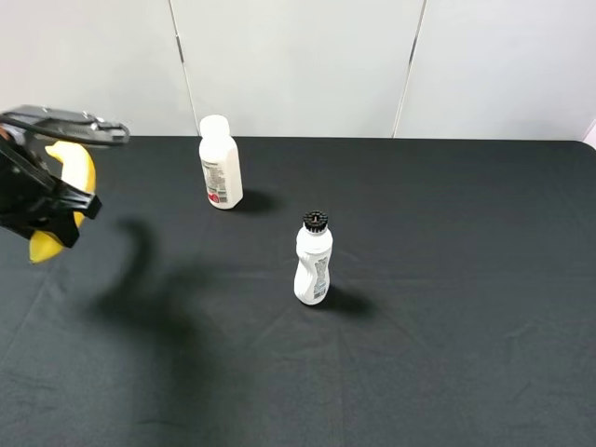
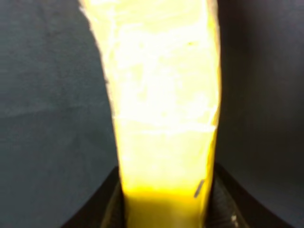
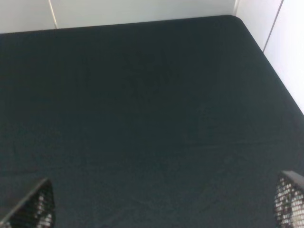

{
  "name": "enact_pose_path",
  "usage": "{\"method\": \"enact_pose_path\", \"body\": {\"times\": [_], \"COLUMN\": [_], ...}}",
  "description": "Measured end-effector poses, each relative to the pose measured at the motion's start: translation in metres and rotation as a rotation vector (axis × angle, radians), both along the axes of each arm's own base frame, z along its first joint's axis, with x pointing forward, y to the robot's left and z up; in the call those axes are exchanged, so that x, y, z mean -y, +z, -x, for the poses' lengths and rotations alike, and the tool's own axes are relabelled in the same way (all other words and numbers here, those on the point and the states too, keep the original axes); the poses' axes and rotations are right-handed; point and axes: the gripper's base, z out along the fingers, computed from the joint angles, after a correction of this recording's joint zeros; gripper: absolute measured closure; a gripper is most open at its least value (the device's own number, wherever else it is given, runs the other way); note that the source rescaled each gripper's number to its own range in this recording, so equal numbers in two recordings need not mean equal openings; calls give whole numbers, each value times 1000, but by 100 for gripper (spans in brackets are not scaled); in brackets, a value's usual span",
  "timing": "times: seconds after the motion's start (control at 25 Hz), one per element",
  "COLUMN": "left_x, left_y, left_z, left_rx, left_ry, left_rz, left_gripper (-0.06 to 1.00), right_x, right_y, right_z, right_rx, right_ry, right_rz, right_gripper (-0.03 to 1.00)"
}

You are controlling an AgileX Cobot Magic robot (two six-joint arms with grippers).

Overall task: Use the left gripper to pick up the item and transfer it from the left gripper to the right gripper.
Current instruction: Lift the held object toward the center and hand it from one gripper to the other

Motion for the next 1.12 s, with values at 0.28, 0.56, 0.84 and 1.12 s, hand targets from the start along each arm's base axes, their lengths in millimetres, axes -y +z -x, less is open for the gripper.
{"method": "enact_pose_path", "body": {"times": [0.28, 0.56, 0.84, 1.12], "left_x": [15, 54, 84, 109], "left_y": [34, 69, 95, 86], "left_z": [17, 22, 31, 35], "left_rx": [42, 44, 76, 7], "left_ry": [-191, -499, -778, -1006], "left_rz": [-17, -45, -70, -105], "left_gripper": [94, 94, 94, 94], "right_x": [0, 0, 0, 0], "right_y": [0, 0, 0, 0], "right_z": [0, 0, 0, 0], "right_rx": [0, 0, 0, 0], "right_ry": [0, 0, 0, 0], "right_rz": [0, 0, 0, 0], "right_gripper": [-3, -3, -3, -3]}}
